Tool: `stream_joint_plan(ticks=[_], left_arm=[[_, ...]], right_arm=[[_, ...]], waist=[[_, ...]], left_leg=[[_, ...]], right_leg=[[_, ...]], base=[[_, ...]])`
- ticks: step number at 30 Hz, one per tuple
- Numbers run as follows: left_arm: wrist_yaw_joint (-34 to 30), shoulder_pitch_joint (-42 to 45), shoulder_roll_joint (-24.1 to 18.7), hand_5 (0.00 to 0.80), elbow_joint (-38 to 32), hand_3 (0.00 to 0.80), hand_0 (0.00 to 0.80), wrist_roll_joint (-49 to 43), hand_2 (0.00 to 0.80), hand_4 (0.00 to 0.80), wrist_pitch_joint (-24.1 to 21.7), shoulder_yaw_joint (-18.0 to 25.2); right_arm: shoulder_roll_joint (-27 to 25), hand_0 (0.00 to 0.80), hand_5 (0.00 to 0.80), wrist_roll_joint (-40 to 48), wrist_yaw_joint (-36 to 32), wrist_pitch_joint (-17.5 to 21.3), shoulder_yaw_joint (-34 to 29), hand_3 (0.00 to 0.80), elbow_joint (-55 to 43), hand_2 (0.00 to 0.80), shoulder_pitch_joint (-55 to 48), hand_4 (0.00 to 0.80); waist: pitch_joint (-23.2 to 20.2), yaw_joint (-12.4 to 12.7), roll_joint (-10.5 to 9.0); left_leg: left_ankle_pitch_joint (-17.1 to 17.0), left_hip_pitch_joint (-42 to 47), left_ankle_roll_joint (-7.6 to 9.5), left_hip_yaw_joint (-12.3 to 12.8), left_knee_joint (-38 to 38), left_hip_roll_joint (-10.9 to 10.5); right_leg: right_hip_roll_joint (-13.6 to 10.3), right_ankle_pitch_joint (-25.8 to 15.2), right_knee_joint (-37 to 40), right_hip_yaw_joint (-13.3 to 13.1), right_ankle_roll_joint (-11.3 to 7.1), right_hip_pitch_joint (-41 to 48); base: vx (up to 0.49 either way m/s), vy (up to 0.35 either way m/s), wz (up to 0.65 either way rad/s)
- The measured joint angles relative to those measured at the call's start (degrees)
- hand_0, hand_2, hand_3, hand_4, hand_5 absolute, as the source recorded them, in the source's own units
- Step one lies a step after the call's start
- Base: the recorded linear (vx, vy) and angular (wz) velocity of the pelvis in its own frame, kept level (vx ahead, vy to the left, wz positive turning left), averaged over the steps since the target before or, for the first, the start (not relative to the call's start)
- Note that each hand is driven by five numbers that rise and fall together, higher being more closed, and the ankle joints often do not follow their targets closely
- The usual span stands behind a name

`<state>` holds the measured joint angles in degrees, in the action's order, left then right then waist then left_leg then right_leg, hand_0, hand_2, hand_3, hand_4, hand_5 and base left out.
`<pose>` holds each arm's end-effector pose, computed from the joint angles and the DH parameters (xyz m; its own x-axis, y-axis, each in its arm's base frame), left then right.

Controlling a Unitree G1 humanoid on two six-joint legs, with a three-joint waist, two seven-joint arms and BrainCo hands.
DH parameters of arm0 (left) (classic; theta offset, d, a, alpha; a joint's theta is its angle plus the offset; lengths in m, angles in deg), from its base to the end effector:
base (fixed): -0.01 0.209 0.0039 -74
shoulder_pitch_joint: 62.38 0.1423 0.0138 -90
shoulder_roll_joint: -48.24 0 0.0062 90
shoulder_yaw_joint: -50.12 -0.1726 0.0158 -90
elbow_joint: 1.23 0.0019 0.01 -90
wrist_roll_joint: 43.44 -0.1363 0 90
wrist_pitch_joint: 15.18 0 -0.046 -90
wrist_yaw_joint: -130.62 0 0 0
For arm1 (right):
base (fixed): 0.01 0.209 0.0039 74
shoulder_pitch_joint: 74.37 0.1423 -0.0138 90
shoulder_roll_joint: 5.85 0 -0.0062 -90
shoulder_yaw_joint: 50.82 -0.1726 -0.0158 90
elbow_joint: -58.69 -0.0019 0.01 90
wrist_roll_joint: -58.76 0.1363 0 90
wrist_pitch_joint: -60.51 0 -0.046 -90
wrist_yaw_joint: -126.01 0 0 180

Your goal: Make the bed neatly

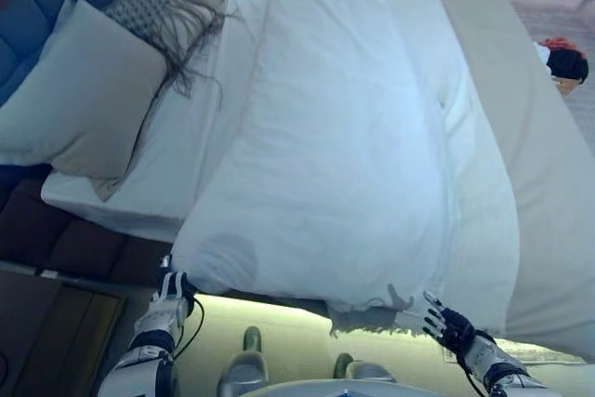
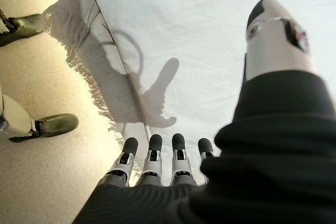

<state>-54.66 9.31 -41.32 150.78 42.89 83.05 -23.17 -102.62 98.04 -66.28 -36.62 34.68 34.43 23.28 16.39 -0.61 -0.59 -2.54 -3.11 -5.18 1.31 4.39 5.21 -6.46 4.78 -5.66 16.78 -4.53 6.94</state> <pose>0.1994 0.2457 -0.0390 0.7886 0.1748 -0.5895 -0.6021 0.0251 -0.7981 0.1278 -0.2799 -0.0656 0.5671 -0.1262 -0.8139 0.4981 0.8396 0.2169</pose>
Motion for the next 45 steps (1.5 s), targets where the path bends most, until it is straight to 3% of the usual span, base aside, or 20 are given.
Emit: stream_joint_plan(ticks=[2,3,4,5,6,7,9,13,18,22,27,33,34,35,45], left_arm=[[0.3,-2.1,-0.3,0.800,-0.7,0.800,0.800,0.1,0.800,0.800,-0.6,-0.2],[0.4,-3.5,-0.5,0.800,-1.4,0.800,0.800,0.3,0.800,0.800,-1.1,-0.7],[0.3,-5.1,-1.1,0.800,-1.9,0.800,0.800,0.7,0.800,0.800,-1.9,-2.4],[0.0,-7.8,-1.6,0.800,-2.0,0.800,0.800,1.4,0.800,0.800,-3.0,-5.0],[-0.4,-10.7,-1.7,0.800,-2.2,0.800,0.800,3.0,0.800,0.800,-4.0,-7.6],[-0.8,-12.8,-1.8,0.800,-2.6,0.800,0.800,3.8,0.800,0.800,-4.2,-8.9],[-1.0,-14.6,-2.6,0.800,-2.9,0.800,0.800,5.7,0.800,0.800,-6.0,-8.7],[-1.5,-16.4,-2.3,0.800,-3.3,0.800,0.800,8.3,0.800,0.800,-7.0,-8.8],[-2.3,-17.7,-4.9,0.800,-2.6,0.800,0.800,12.6,0.800,0.800,-9.1,-8.3],[-3.3,-18.0,-6.1,0.800,-1.9,0.800,0.800,14.6,0.800,0.800,-10.5,-5.3],[-2.8,-17.9,-6.1,0.800,-2.1,0.800,0.800,14.6,0.800,0.800,-11.8,-4.2],[-1.8,-16.8,-6.1,0.800,-1.5,0.800,0.800,14.6,0.800,0.800,-11.9,-4.3],[-1.8,-16.8,-6.1,0.747,-1.5,0.747,0.747,14.6,0.747,0.747,-11.9,-4.3],[-1.8,-16.8,-6.1,0.000,-1.5,0.000,0.000,14.6,0.000,0.000,-11.7,-4.3],[-0.4,-10.3,-6.0,0.000,2.4,0.000,0.000,14.4,0.000,0.000,-8.2,-3.8]], right_arm=[[0.3,0.000,0.000,0.9,0.0,0.1,1.4,0.000,-1.3,0.000,0.5,0.000],[0.4,0.000,0.000,1.2,-0.1,0.2,2.5,0.000,-2.2,0.000,0.7,0.000],[0.9,0.000,0.000,2.1,-0.1,0.5,4.0,0.000,-2.8,0.000,0.7,0.000],[1.0,0.000,0.000,3.0,0.0,0.7,5.3,0.000,-2.7,0.000,1.0,0.000],[0.6,0.000,0.000,3.8,0.6,0.7,5.4,0.000,-2.3,0.000,3.0,0.000],[-0.1,0.000,0.000,4.4,1.3,0.5,5.2,0.000,-2.3,0.000,5.9,0.000],[-0.7,0.000,0.000,4.8,1.4,0.4,5.1,0.000,-3.2,0.000,12.9,0.000],[-3.9,0.000,0.000,4.8,-0.4,-1.1,5.1,0.000,-5.6,0.000,15.3,0.000],[-9.1,0.000,0.000,4.7,-4.0,-1.2,4.6,0.000,-5.7,0.000,14.4,0.000],[-11.3,0.000,0.000,4.6,-6.1,-1.1,1.6,0.000,-5.7,0.000,14.5,0.000],[-12.1,0.000,0.000,4.1,-6.8,-1.1,0.2,0.000,-5.7,0.000,13.4,0.000],[-12.4,0.000,0.000,3.6,-8.3,-1.0,0.2,0.000,-5.6,0.000,12.2,0.000],[-12.6,0.000,0.000,3.4,-8.5,-1.0,0.2,0.000,-5.6,0.000,12.3,0.000],[-12.8,0.000,0.000,3.3,-8.5,-0.9,0.2,0.000,-5.6,0.000,12.3,0.000],[-11.9,0.000,0.000,2.8,-11.3,-0.4,-0.4,0.000,-3.9,0.000,11.7,0.000]], waist=[[2.5,0.0,-0.35],[3.9,-0.1,-0.15],[4.2,-0.2,-0.85],[4.3,-0.2,-2.39],[5.2,-1.9,-2.63],[6.6,-2.3,-2.30],[9.7,-1.9,-2.94],[10.7,-3.0,-1.58],[10.6,-4.0,-1.51],[10.4,-4.9,-1.06],[8.1,-4.8,0.28],[3.3,-5.0,0.73],[3.2,-5.0,0.77],[3.0,-5.0,0.75],[1.9,-4.6,0.26]], left_leg=[[1.1,-2.8,0.22,-1.3,4.3,0.6],[0.9,-4.0,0.33,-2.7,5.4,0.9],[0.1,-7.2,-0.02,-4.3,6.3,0.6],[-0.7,-11.3,-0.19,-5.6,7.7,-1.1],[-1.4,-16.8,0.05,-6.8,10.7,-2.4],[0.8,-20.8,0.78,-5.9,15.5,-3.0],[8.9,-23.9,3.38,-1.4,26.6,-4.6],[12.7,-30.1,3.74,-0.7,36.1,-5.2],[17.3,-41.4,2.93,-0.2,49.2,-3.4],[20.0,-48.9,1.23,-0.3,58.2,-1.5],[21.9,-55.1,0.17,-2.0,64.9,-0.4],[23.8,-59.6,-0.39,-3.2,71.0,-0.2],[24.0,-60.5,-0.29,-3.2,71.9,-0.2],[24.1,-61.4,-0.25,-3.3,72.8,-0.3],[24.9,-64.6,0.59,-3.5,76.5,-1.2]], right_leg=[[-0.4,2.2,-10.3,-1.2,0.87,-5.1],[0.1,5.4,-16.4,-3.8,1.16,-9.7],[2.8,8.0,-18.2,-7.8,1.71,-13.3],[4.9,8.7,-17.5,-10.1,3.11,-16.7],[6.6,8.8,-20.8,-13.6,5.58,-21.1],[5.6,9.2,-24.6,-12.9,5.74,-25.2],[3.4,10.8,-32.2,-12.8,5.62,-31.1],[2.1,15.7,-42.7,-13.1,5.78,-37.6],[2.5,20.4,-56.1,-14.2,7.06,-49.2],[3.3,23.1,-64.9,-13.7,8.53,-57.0],[3.4,25.3,-71.3,-11.7,10.39,-62.6],[3.4,27.5,-77.1,-11.4,10.70,-67.0],[3.4,27.6,-78.0,-11.4,10.72,-67.7],[3.4,27.7,-78.8,-11.4,10.65,-68.6],[2.1,29.2,-82.7,-11.5,10.25,-71.1]], base=[[-0.312,0.011,0.27],[-0.381,0.038,0.50],[-0.401,0.101,0.78],[-0.325,0.139,1.28],[-0.233,0.173,1.32],[-0.133,0.174,0.70],[-0.038,0.161,-0.28],[-0.029,0.112,-0.04],[0.053,0.068,-0.09],[-0.012,0.043,-0.13],[-0.003,-0.006,-0.03],[-0.027,-0.037,-0.02],[-0.058,-0.033,-0.04],[-0.047,-0.027,-0.03],[0.037,-0.022,0.05]])
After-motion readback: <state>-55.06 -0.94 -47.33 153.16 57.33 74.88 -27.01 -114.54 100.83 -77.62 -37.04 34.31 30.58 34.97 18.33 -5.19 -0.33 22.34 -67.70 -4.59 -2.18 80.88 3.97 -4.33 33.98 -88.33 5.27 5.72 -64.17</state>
